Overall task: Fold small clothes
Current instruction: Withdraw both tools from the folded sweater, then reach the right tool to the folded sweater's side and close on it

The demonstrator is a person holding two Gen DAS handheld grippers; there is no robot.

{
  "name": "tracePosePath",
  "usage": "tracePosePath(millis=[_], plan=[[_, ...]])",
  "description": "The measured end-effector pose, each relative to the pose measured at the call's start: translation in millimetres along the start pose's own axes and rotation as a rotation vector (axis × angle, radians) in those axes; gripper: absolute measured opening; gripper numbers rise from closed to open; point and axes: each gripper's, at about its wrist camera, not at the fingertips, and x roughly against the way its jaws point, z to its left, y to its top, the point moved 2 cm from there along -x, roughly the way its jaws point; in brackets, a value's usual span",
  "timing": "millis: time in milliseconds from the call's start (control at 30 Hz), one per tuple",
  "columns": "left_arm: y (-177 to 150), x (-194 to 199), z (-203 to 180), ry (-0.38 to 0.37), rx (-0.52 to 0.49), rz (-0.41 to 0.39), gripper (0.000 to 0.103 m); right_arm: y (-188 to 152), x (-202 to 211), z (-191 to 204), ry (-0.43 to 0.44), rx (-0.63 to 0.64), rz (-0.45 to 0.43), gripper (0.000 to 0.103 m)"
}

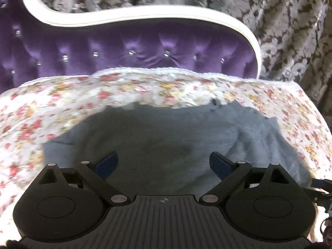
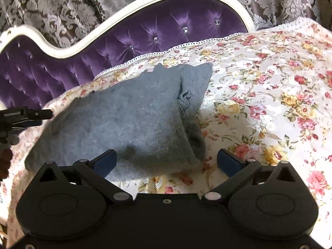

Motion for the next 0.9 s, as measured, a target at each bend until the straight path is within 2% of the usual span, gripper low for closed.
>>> tracePosePath(millis=[167,233,300,600,900], plan=[[2.8,-43.2,-7.7,0.059,0.074,0.09,0.096,1.1,4.1,-7.4,0.05,-0.036,0.004,0.103],[-2.4,-59.9,-6.6,0.1,0.066,0.131,0.096,2.0,4.5,-9.9,0.069,-0.04,0.01,0.103],[-6.2,-62.8,-10.9,0.126,0.017,0.115,0.101,4.5,4.1,-13.7,0.097,-0.049,0.016,0.103],[-7.2,-61.2,-12.0,0.118,0.019,0.106,0.102,26.3,-25.2,-34.2,0.28,-0.213,0.016,0.103],[-8.5,-61.4,-12.6,0.126,0.019,0.086,0.103,57.7,-65.5,-32.4,0.369,-0.246,0.069,0.103]])
